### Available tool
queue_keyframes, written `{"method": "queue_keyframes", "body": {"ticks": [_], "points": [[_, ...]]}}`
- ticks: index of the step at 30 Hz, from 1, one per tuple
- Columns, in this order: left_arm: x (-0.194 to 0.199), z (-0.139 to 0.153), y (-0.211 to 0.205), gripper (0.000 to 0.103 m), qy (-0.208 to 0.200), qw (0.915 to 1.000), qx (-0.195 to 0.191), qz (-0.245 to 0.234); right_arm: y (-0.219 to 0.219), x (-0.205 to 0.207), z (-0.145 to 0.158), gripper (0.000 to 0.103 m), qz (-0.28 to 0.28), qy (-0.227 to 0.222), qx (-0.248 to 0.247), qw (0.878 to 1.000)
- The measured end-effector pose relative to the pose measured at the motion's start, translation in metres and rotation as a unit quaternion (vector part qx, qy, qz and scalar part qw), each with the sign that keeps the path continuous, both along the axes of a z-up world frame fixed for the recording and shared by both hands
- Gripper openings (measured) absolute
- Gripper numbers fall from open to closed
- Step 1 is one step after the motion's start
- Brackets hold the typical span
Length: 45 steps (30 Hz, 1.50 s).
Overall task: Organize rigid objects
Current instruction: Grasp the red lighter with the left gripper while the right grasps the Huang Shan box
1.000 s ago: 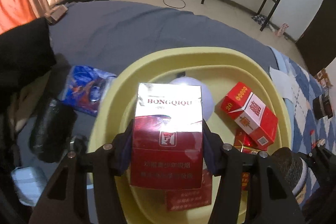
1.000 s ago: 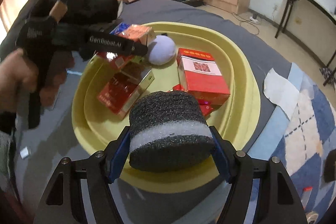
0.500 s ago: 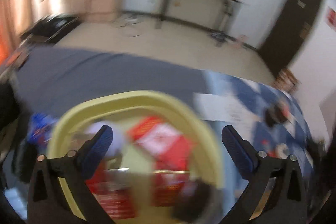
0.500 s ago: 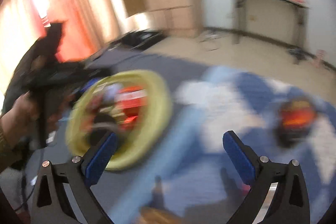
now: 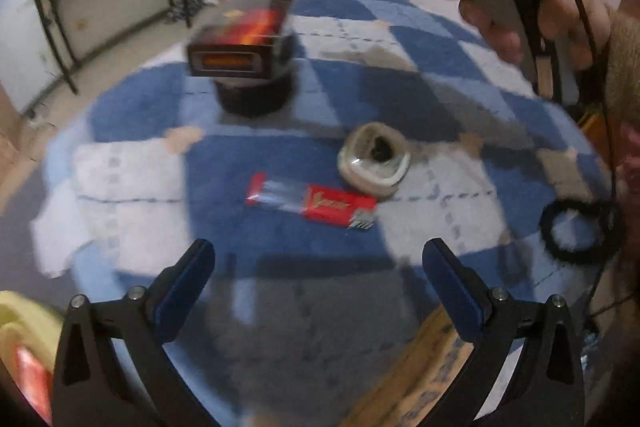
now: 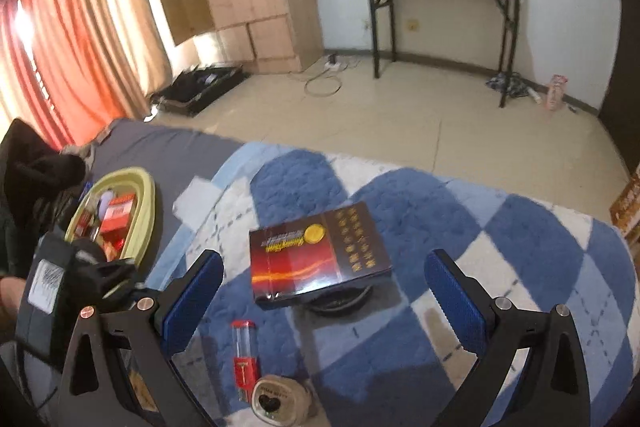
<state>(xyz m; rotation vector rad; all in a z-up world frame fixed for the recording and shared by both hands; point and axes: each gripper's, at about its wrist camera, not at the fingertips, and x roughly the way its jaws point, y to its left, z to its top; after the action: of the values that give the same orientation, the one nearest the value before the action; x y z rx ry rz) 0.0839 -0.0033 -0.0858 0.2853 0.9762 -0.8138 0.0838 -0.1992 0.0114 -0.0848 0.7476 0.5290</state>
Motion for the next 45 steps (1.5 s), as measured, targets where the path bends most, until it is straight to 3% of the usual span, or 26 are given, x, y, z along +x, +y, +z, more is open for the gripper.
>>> {"method": "queue_keyframes", "body": {"ticks": [7,13,26,30,34,41,42,45], "points": [[0.010,-0.021,-0.025,0.103,-0.004,0.9991,0.016,-0.039,0.003,0.017,-0.013,0.103,0.026,0.009,-0.010,1.000],[0.019,-0.027,-0.036,0.103,-0.011,0.9992,0.014,-0.036,0.008,0.027,-0.018,0.103,0.035,0.009,-0.012,0.999],[0.013,-0.041,-0.054,0.102,-0.052,0.9955,0.048,-0.062,0.016,0.036,-0.023,0.103,0.042,-0.002,-0.038,0.998],[0.012,-0.041,-0.056,0.091,-0.069,0.9944,0.054,-0.059,0.018,0.043,-0.025,0.103,0.028,-0.001,-0.057,0.998],[0.012,-0.038,-0.057,0.084,-0.073,0.9940,0.054,-0.060,0.007,0.047,-0.029,0.103,0.019,0.014,-0.029,0.999],[0.010,-0.037,-0.061,0.055,-0.087,0.9933,0.047,-0.060,0.007,0.053,-0.037,0.099,0.030,0.010,-0.008,0.999],[0.010,-0.037,-0.061,0.048,-0.093,0.9933,0.046,-0.050,0.008,0.054,-0.037,0.093,0.037,0.010,0.001,0.999],[0.010,-0.036,-0.054,0.036,-0.093,0.9953,0.025,-0.006,0.009,0.052,-0.039,0.093,0.043,-0.003,0.002,0.999]]}}
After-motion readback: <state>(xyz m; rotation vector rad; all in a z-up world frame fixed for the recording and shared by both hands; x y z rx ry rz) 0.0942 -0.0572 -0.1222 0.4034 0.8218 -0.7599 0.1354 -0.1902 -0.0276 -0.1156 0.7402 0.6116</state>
